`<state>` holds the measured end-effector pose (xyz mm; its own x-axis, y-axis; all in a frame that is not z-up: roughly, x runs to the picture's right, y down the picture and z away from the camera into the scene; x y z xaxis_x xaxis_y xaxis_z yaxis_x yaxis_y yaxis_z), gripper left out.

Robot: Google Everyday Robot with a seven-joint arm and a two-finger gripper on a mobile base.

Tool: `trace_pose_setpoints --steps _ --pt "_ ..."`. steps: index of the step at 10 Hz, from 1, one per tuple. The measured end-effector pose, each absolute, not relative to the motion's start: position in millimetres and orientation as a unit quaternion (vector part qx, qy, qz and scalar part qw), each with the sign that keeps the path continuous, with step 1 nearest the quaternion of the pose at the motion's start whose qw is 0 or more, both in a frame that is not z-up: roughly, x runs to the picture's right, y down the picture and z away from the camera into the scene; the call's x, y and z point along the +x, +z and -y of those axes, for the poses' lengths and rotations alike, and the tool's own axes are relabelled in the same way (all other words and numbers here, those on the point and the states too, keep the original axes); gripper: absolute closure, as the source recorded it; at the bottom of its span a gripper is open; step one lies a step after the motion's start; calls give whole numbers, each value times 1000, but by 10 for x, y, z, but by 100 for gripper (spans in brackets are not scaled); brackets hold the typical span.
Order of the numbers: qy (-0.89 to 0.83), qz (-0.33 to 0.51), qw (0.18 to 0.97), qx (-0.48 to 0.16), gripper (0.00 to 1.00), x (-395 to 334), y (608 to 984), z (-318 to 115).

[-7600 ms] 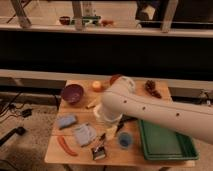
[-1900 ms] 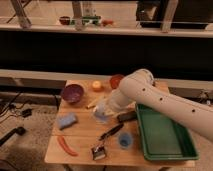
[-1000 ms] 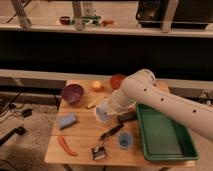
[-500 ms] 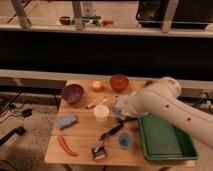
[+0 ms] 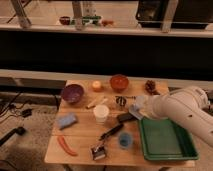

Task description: Wipe tray with towel

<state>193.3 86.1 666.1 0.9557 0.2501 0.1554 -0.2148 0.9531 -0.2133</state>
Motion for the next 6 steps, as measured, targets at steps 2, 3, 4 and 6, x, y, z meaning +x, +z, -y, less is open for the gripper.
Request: trace_pose_setpoints --steps 2,3,4,6 --pt "123 87 984 -92 100 2053 6851 -774" --pt "128 80 985 -86 100 2217 6990 -725" --pt "132 77 985 -83 100 2308 7074 -712" --pt "145 67 984 -76 100 2512 7225 -757"
